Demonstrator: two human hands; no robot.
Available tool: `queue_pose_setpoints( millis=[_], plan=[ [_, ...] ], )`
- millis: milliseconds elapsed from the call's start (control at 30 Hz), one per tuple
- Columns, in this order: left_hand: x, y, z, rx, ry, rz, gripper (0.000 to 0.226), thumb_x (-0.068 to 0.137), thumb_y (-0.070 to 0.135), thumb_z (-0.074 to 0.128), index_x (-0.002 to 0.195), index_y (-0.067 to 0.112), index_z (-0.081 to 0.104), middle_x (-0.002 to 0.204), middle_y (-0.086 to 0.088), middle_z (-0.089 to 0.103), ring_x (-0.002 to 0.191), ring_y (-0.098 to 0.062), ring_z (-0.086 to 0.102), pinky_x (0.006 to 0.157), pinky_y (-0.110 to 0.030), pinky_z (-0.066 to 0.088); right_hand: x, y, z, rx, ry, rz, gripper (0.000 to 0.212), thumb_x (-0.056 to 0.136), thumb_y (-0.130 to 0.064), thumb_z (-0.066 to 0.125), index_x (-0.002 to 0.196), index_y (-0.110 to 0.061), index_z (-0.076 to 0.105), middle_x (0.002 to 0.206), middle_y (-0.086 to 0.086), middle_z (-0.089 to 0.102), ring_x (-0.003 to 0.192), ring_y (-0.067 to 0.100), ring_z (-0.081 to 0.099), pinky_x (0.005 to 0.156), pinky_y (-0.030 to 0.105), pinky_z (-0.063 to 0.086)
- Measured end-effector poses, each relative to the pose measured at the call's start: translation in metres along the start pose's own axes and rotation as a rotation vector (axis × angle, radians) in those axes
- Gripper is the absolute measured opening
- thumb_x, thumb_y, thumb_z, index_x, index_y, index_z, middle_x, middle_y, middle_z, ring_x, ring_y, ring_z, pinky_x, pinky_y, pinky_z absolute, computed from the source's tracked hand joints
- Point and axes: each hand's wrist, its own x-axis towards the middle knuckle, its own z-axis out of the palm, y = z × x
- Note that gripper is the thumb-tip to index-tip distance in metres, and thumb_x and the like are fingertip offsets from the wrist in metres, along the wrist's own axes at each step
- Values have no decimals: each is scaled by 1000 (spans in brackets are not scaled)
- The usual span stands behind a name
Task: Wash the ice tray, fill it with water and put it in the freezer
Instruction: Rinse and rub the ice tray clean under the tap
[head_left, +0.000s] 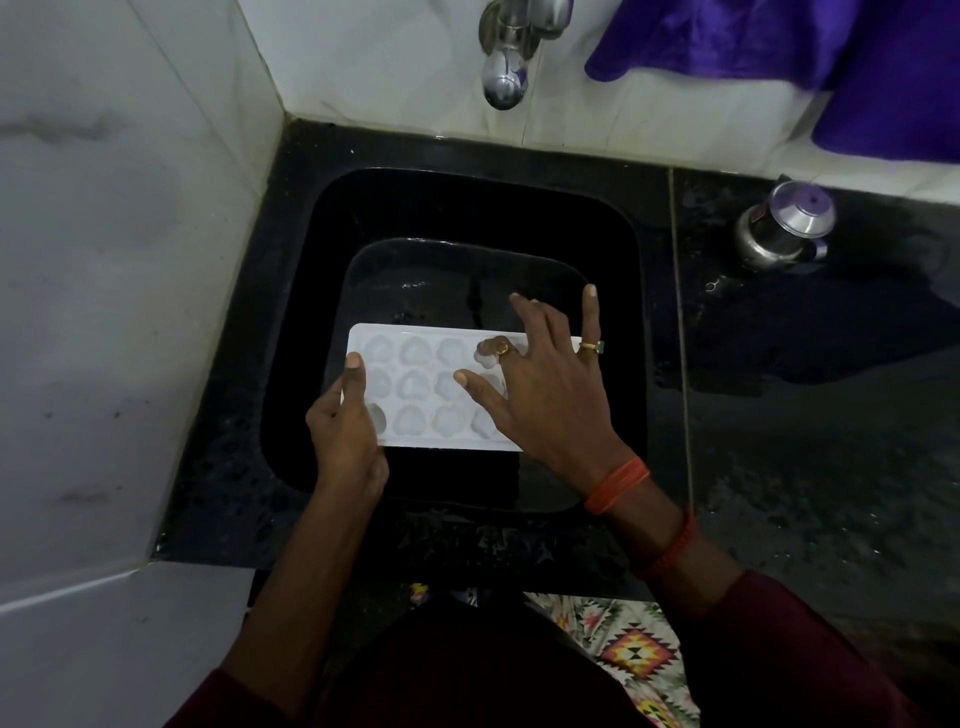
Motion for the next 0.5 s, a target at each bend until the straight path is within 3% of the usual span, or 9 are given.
queue_pose_setpoints(
  millis=[333, 500],
  plan=[
    [-1, -1, 1, -6, -1, 17, 25, 100, 34, 62, 92, 13, 72, 80, 4, 78, 74, -14, 76, 56, -30, 60, -2, 5, -7, -55, -11, -8, 57, 96, -68, 40, 106, -25, 76, 143, 15, 54, 133, 31, 49, 122, 62, 1],
    [-1, -1, 0, -6, -1, 13, 26, 99, 35, 62, 93, 13, 72, 81, 3, 78, 76, -16, 76, 58, -31, 60, -8, 4, -11, -12, -13, -16, 56, 95, -70, 41, 107, -28, 76, 144, 13, 53, 135, 29, 48, 122, 61, -4]
  ],
)
